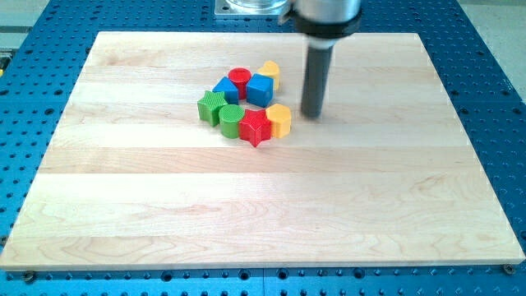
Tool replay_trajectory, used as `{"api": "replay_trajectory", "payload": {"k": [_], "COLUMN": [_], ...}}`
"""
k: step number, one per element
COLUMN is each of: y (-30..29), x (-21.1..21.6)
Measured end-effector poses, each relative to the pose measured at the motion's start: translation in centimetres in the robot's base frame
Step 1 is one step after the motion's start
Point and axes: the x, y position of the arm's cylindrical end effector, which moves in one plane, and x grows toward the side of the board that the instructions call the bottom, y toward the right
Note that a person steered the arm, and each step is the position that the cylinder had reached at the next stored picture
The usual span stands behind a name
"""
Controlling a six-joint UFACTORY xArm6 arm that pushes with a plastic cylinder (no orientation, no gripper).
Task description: Move the yellow heart to the top of the yellow hexagon
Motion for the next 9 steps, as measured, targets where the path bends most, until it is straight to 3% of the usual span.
{"api": "replay_trajectory", "payload": {"k": [1,2,3,6,9], "y": [-0.9,-5.7,-9.6,-10.2,0.4], "x": [-6.0,-10.7,-10.1,-6.7,-3.8]}}
